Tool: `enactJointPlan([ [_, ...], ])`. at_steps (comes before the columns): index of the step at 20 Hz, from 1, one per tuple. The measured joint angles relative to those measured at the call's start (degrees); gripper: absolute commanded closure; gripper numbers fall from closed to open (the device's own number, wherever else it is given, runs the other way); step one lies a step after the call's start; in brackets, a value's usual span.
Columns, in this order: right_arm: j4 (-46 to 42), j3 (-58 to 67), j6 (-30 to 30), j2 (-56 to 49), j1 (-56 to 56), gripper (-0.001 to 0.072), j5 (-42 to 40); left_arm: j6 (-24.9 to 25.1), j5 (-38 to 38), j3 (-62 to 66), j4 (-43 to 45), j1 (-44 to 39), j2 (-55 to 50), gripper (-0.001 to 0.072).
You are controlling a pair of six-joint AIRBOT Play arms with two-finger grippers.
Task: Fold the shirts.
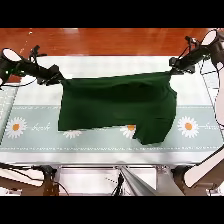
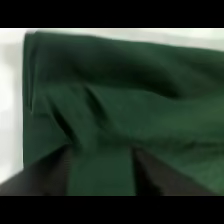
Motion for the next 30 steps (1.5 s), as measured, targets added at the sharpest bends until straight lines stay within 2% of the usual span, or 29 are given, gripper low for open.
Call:
enactJointPlan([
  [1,0.2,0.0,-1.3,0.4,-0.3,0.0325,1.3,0.1,-2.0,0.7,-0.1,0.6,-0.4,0.0196],
  [4,-2.0,0.0,-6.8,3.5,-2.3,0.0321,7.8,0.9,-10.9,3.2,3.9,4.1,0.0,0.0196],
  [5,-3.1,0.0,-7.7,4.9,-3.5,0.0279,9.6,1.1,-14.2,3.4,5.5,5.8,0.8,0.0196],
  [6,-4.0,0.0,-8.4,6.3,-4.8,0.0207,11.0,1.2,-16.8,3.1,6.5,7.4,1.6,0.0196],
  [8,-4.4,0.0,-9.4,8.5,-8.3,0.0207,14.4,1.4,-21.7,0.3,8.0,10.5,3.8,0.0196],
  [11,-0.9,-1.1,-9.8,10.5,-13.5,0.0209,17.1,2.5,-25.0,-9.4,8.8,13.0,7.8,0.0158],
  [13,1.9,-3.0,-10.0,12.1,-16.1,0.0209,18.9,3.3,-25.1,-17.4,8.7,13.8,10.5,0.0158],
  [18,4.5,-8.5,-11.1,15.7,-19.2,0.0211,17.5,4.4,-20.2,-32.7,8.2,14.3,13.4,0.0158],
  [24,5.2,-13.9,-11.9,18.9,-19.8,0.0225,13.9,4.7,-10.8,-37.5,3.5,9.6,13.8,0.0171],
  [25,5.1,-14.3,-12.1,19.3,-19.9,0.0225,13.5,4.5,-9.9,-37.7,2.5,8.2,13.5,0.0271],
  [26,5.2,-14.6,-12.2,19.6,-19.9,0.0225,13.2,4.2,-8.8,-37.9,1.8,7.0,13.2,0.0492],
  [27,5.2,-14.8,-12.3,19.9,-19.9,0.0225,13.0,4.0,-6.6,-38.0,1.4,5.7,12.8,0.0664],
  [30,4.7,-15.6,-12.5,20.4,-20.0,0.0225,12.8,3.5,-4.2,-38.2,0.1,3.4,12.1,0.0680],
])
